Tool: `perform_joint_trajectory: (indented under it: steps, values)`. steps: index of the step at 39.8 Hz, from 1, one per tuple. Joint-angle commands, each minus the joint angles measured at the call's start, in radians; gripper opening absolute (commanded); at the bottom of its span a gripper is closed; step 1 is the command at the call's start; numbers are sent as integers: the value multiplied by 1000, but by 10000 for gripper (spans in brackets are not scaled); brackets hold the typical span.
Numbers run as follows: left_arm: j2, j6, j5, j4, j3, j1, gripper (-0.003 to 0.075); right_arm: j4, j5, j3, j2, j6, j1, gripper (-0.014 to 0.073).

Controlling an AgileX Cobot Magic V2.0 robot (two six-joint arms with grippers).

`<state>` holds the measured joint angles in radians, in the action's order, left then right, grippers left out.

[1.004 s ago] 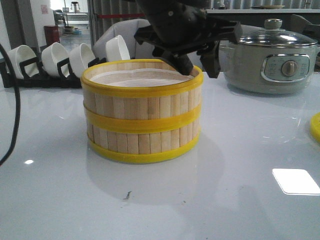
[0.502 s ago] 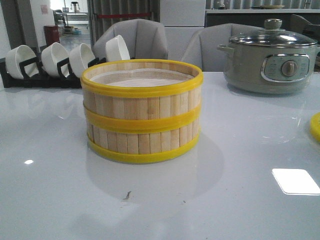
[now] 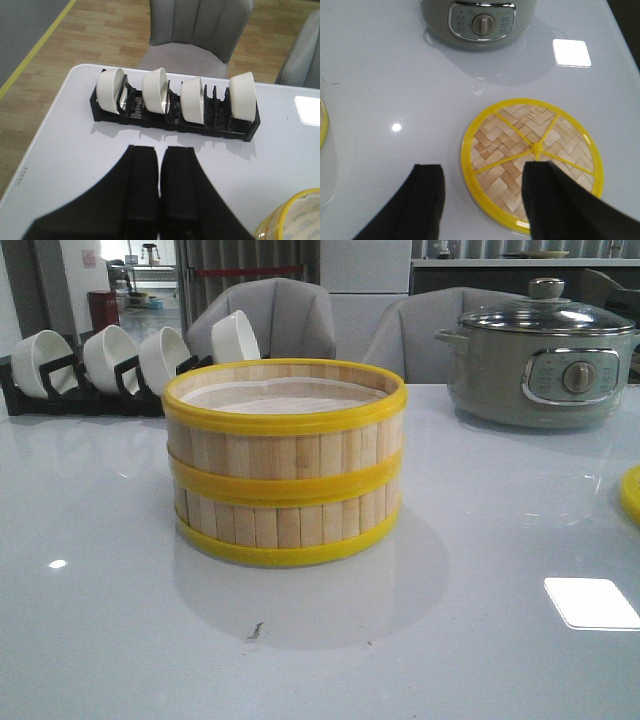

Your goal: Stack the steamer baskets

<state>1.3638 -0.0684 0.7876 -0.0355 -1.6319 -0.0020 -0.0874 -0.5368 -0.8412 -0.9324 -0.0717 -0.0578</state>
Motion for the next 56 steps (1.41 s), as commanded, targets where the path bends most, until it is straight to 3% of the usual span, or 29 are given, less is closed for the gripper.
perform_joint_trajectory:
  steps: [1,10,27,35,56]
  values:
    - [-128,-3,-106,-12,82,-1,87,8,74,-35,8,2,-1,459]
    - [-352,-3,-297,-32,478,-49,87,75,97,-9,8,2,-1,459]
    - [-721,-3,-460,-51,1059,-191,86,87,83,-8,-43,2,-1,459]
    - [-795,-3,-467,-34,1159,-191,86,87,83,-8,-80,2,-1,459]
    - [-795,-3,-467,-32,1168,-191,86,87,98,-8,-113,2,-1,459]
